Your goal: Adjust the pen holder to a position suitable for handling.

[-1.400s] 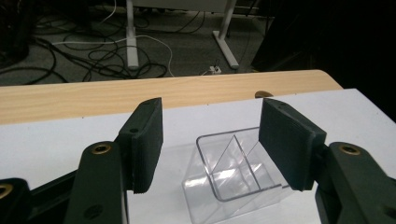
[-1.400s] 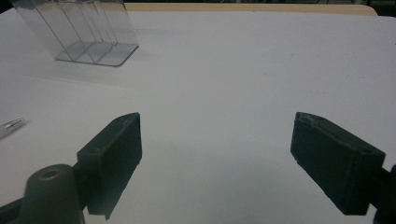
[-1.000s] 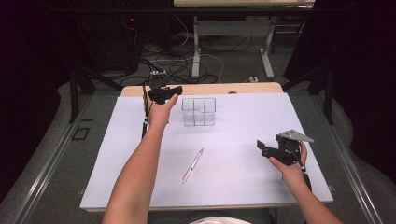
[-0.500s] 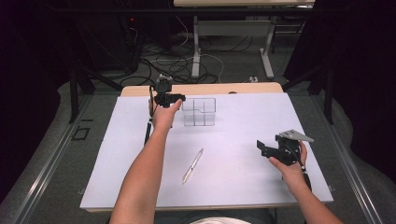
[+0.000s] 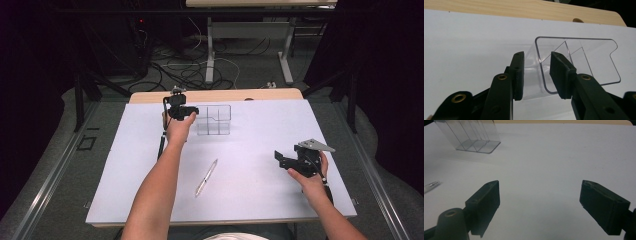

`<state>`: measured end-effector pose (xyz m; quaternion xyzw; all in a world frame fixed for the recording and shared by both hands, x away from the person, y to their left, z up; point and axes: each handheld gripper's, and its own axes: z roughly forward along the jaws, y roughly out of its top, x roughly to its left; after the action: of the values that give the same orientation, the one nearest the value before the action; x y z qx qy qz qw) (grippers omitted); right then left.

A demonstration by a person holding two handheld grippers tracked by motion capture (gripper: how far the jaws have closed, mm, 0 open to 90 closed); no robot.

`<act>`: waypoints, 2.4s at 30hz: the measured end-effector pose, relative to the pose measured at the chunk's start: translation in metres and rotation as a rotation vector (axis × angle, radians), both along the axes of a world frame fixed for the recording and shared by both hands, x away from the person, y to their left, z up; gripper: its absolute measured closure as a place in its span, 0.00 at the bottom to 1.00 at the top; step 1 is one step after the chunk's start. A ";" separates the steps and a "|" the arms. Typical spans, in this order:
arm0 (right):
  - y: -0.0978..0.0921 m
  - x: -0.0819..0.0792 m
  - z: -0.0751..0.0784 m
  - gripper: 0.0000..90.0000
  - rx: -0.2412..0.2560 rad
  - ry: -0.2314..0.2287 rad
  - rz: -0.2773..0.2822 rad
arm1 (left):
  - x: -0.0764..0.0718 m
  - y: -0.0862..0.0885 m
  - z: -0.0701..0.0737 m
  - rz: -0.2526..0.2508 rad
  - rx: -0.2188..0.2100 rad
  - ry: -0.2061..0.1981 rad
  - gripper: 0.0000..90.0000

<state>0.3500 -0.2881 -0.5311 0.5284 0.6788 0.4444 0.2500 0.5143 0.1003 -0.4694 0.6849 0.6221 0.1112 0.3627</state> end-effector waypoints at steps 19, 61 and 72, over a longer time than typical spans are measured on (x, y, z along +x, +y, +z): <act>0.000 0.001 -0.001 0.18 -0.010 0.006 0.010 | -0.003 -0.003 -0.007 0.022 -0.038 0.021 0.91; -0.001 0.001 -0.002 0.18 -0.015 0.007 0.010 | -0.021 -0.017 0.002 0.069 0.091 0.022 0.97; 0.000 0.001 -0.002 0.18 -0.014 0.008 0.004 | -0.040 -0.016 0.000 0.068 0.063 0.028 0.97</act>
<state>0.3514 -0.2881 -0.5332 0.5268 0.6839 0.4383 0.2500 0.4743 0.0840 -0.4690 0.6760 0.6462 0.1334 0.3281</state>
